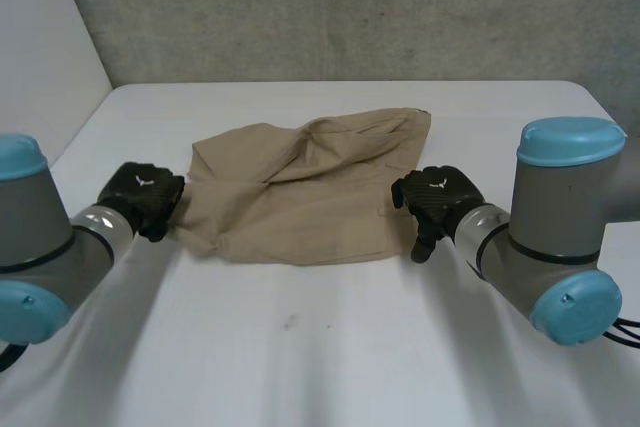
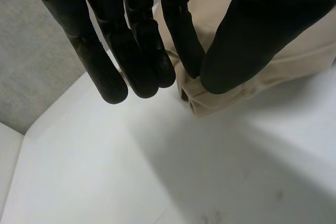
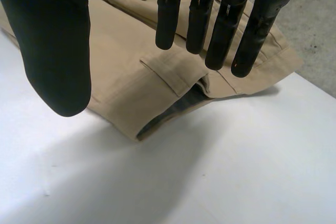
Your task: Fold the shorts.
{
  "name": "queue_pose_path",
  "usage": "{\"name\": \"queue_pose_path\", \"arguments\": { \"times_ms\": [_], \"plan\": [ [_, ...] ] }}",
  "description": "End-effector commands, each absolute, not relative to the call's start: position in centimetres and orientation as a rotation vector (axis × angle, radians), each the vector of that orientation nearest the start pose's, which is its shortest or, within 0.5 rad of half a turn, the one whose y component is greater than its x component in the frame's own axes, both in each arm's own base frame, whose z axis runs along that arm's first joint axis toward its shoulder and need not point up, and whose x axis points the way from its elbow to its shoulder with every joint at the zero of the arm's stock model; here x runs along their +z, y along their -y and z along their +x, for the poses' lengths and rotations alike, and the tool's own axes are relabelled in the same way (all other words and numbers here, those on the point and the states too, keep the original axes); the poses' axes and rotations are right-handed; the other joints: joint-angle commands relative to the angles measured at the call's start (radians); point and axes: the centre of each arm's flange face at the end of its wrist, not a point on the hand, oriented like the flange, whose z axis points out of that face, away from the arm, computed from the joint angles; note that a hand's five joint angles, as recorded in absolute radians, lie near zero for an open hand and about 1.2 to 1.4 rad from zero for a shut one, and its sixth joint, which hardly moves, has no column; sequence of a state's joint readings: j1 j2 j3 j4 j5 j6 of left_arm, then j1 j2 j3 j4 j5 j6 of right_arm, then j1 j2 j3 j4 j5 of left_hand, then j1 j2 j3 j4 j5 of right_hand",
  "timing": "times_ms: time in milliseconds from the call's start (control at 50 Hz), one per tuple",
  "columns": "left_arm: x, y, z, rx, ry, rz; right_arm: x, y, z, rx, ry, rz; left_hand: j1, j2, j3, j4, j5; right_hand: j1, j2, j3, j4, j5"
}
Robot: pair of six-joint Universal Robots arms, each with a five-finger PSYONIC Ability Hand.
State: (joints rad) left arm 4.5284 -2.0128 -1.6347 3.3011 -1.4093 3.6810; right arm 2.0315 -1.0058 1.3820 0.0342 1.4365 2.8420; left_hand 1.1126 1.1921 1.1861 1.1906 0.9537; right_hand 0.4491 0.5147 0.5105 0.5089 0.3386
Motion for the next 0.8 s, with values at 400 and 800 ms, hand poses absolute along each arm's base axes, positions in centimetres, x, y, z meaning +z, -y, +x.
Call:
{"name": "queue_pose_path", "arguments": {
  "times_ms": [400, 800],
  "plan": [
    [18.7, 31.7, -20.5, -1.875, -2.367, 0.859, 11.7, 30.2, 31.7, -1.58, -2.238, -1.103, 0.284, 0.204, 0.21, 0.206, 0.268, 0.329, 0.263, 0.267, 0.269, 0.265],
    [18.6, 31.6, -20.6, -1.87, -2.37, 0.865, 11.6, 32.2, 32.8, -1.659, -2.186, -1.137, 0.284, 0.204, 0.21, 0.206, 0.268, 0.771, 0.705, 0.709, 0.711, 0.707]
  ]
}}
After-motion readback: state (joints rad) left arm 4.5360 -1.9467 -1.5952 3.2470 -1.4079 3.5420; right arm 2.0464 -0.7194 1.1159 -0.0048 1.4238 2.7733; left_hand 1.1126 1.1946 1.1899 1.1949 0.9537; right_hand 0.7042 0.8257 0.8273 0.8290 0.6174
